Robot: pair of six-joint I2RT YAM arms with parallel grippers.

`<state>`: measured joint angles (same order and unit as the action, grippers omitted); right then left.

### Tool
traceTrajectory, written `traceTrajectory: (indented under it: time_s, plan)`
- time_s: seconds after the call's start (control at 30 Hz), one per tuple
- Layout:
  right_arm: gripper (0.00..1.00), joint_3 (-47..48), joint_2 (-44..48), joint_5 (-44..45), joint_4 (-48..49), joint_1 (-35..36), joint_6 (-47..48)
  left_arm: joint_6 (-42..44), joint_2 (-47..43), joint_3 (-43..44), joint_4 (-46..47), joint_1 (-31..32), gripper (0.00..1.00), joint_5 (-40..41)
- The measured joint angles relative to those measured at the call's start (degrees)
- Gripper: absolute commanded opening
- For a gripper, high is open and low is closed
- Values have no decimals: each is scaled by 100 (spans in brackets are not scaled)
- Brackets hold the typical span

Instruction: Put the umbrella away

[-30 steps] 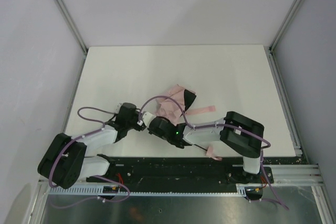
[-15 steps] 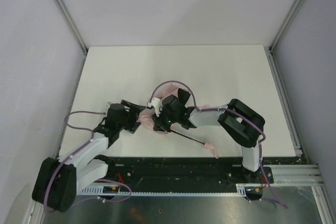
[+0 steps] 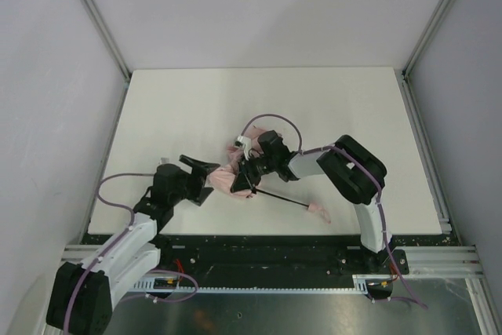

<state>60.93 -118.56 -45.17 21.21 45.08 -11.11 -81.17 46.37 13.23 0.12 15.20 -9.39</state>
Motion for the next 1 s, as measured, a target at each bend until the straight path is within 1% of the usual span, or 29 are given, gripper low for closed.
traceTrajectory:
  time_s: [0.1,0.17,0.23,0.3,0.47,0.5,0.57,0.67,0.73,0.83,0.9,0.93,0.97,1.0]
  plan:
    - [0,0,-118,-249,225,-90,-291,-181,-17,-39,2,437,99,120]
    - [0,0,-170,-358,330,-131,-435,-267,133,-37,146,651,100,190]
    - [0,-4,-201,-424,402,-155,-525,-315,439,2,267,769,100,234]
    - [0,-11,-221,-487,450,-175,-584,-352,944,87,382,868,100,317]
    - [0,-24,-234,-588,483,-216,-614,-470,1578,164,612,1051,99,608]
    - [0,-28,-236,-603,485,-227,-614,-481,1722,236,710,1082,99,710]
    - [0,-33,-236,-632,483,-247,-612,-483,2050,382,894,1108,94,824]
    - [0,-37,-229,-623,481,-297,-610,-483,2579,662,1056,1141,80,907]
    - [0,-37,-227,-616,474,-387,-608,-479,2782,715,1217,1202,68,999]
    - [0,-37,-201,-586,420,-413,-566,-476,2793,619,1300,1344,40,1272]
    - [0,-37,-160,-525,328,-385,-470,-522,2691,494,1408,1419,20,1438]
    - [1,-35,-129,-483,267,-374,-422,-538,2618,459,1419,1445,13,1493]
    - [6,-31,-103,-444,210,-363,-354,-570,2566,437,1427,1462,8,1530]
    - [14,-20,-68,-378,129,-352,-299,-629,2516,426,1427,1475,4,1558]
